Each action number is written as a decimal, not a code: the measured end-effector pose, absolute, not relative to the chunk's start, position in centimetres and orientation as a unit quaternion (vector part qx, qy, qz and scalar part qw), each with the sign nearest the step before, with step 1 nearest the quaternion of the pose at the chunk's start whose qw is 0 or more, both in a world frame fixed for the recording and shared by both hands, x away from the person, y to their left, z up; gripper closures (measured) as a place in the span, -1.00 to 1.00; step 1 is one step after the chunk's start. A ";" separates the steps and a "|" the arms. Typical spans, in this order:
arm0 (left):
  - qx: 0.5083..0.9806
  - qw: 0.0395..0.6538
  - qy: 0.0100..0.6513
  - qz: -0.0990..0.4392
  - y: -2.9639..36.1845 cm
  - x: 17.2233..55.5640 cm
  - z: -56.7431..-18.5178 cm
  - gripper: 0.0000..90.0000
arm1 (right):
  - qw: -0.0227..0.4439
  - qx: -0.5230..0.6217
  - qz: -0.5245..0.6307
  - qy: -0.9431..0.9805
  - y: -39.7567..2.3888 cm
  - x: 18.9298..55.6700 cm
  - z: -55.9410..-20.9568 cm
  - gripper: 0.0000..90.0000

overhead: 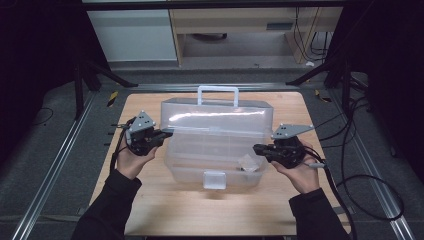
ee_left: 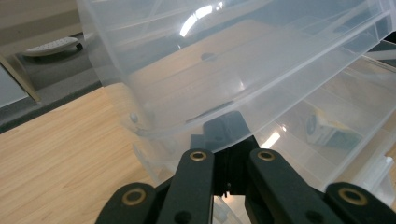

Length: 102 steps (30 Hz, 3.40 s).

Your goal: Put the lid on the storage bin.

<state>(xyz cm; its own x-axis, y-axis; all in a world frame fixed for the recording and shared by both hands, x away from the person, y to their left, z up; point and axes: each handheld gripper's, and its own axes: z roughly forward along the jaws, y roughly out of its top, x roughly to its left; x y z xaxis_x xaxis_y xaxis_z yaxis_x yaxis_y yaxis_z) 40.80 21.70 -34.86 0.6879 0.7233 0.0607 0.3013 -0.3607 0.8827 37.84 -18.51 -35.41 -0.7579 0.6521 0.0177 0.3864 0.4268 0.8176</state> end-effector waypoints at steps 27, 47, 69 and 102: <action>0.807 0.444 0.318 0.225 21.8 39.5 -36.2 0.94 | 0.183 0.344 0.440 0.809 -19.9 37.8 -35.4 1.00; 0.797 0.445 0.342 0.226 23.6 39.2 -36.6 0.97 | 0.184 0.351 0.425 0.814 -20.3 37.5 -35.8 0.98; 0.806 0.420 0.357 0.216 24.4 39.6 -38.1 0.97 | 0.179 0.371 0.408 0.815 -21.5 38.0 -37.8 0.95; 0.824 0.375 0.382 0.186 24.8 40.4 -41.9 0.98 | 0.160 0.393 0.347 0.837 -21.8 39.1 -41.6 0.95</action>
